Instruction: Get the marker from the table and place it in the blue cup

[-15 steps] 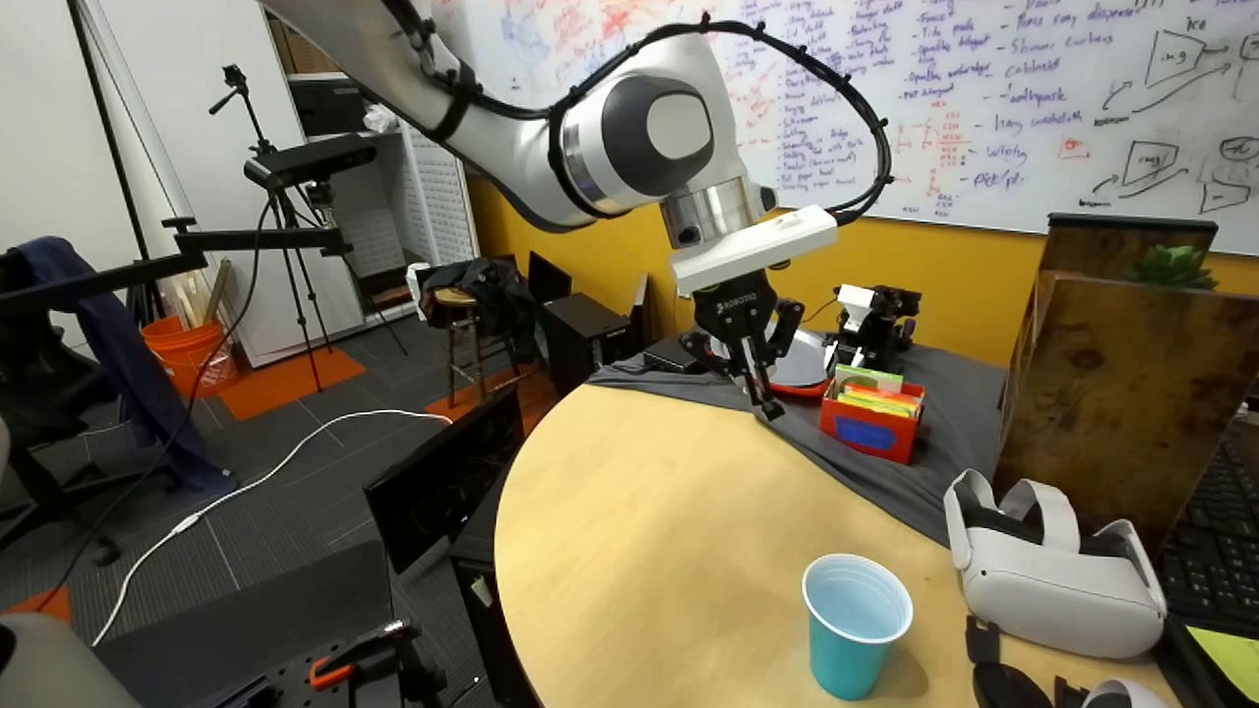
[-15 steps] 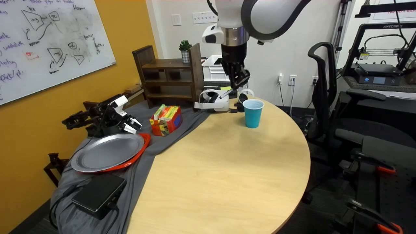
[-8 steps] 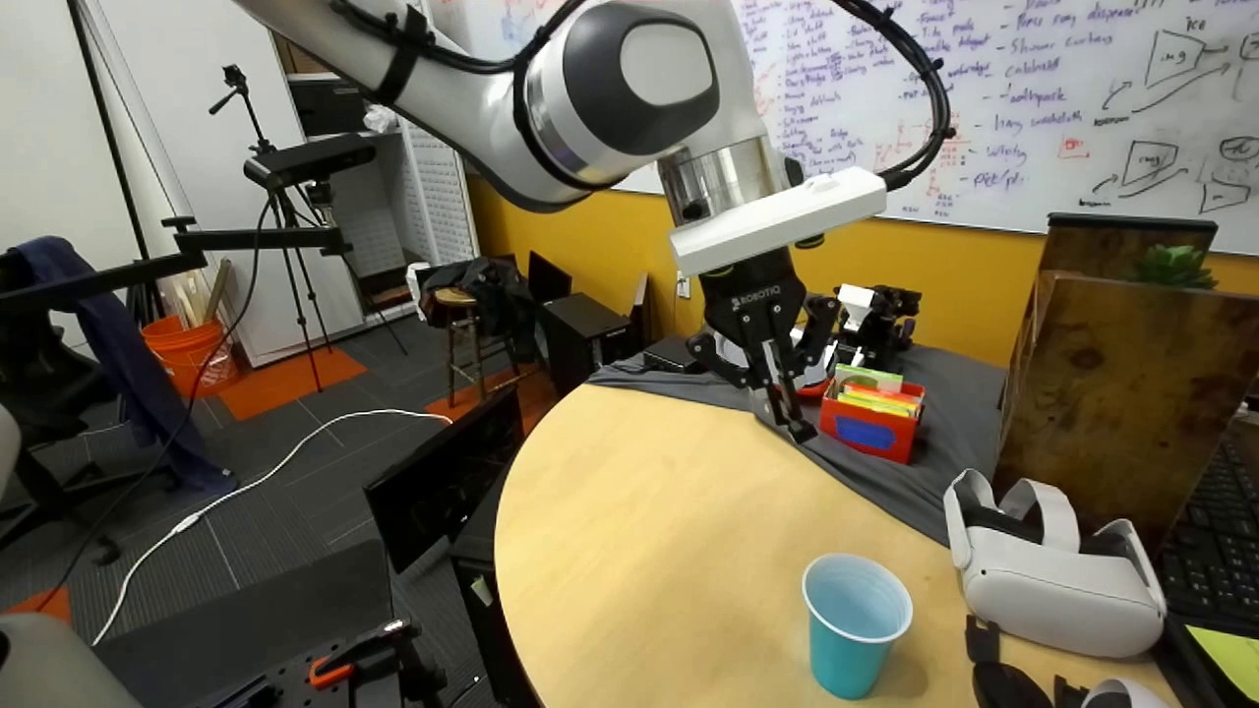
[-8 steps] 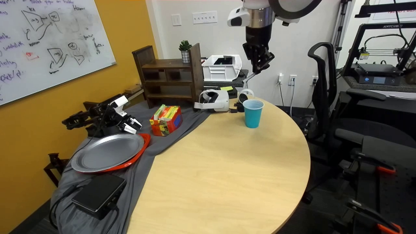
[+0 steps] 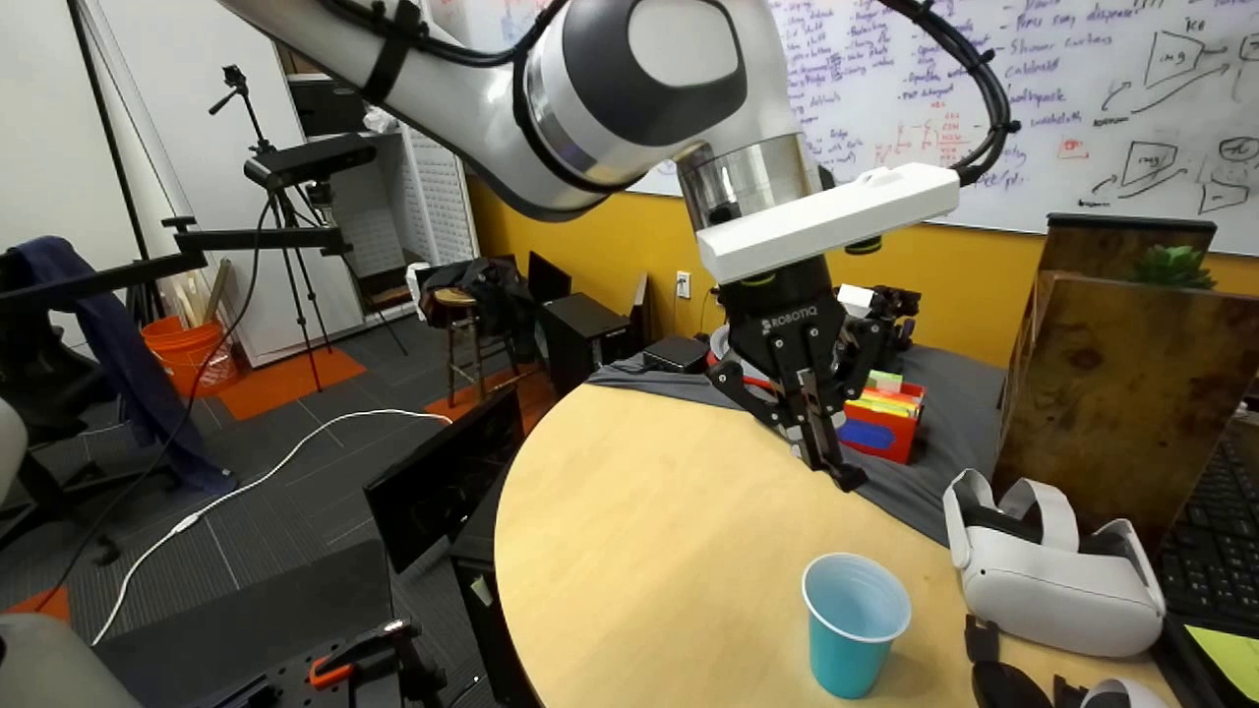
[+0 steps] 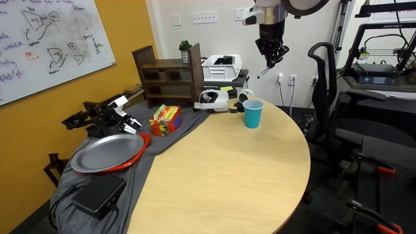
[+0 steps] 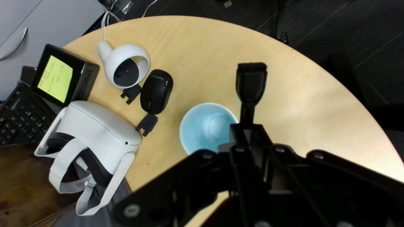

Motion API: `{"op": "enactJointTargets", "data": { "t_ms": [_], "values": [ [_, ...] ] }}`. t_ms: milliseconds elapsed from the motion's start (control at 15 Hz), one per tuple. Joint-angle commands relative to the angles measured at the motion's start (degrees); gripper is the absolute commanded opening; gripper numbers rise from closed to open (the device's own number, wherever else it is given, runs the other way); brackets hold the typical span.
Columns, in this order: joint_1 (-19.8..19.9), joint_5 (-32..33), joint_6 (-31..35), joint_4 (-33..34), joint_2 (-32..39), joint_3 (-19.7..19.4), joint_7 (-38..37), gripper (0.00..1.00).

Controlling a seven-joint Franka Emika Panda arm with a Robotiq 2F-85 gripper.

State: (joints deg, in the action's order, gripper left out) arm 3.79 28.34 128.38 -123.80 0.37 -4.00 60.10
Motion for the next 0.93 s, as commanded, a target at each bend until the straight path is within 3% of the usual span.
{"op": "enactJointTargets", "data": {
  "t_ms": [0, 867],
  "values": [
    [0.32, 3.13, -1.99, 0.63, 0.75, -0.25, 2.22, 0.03],
    [0.08, 16.58, -0.72, 1.71, 7.07, -0.12, -0.1, 0.03]
  ]
}}
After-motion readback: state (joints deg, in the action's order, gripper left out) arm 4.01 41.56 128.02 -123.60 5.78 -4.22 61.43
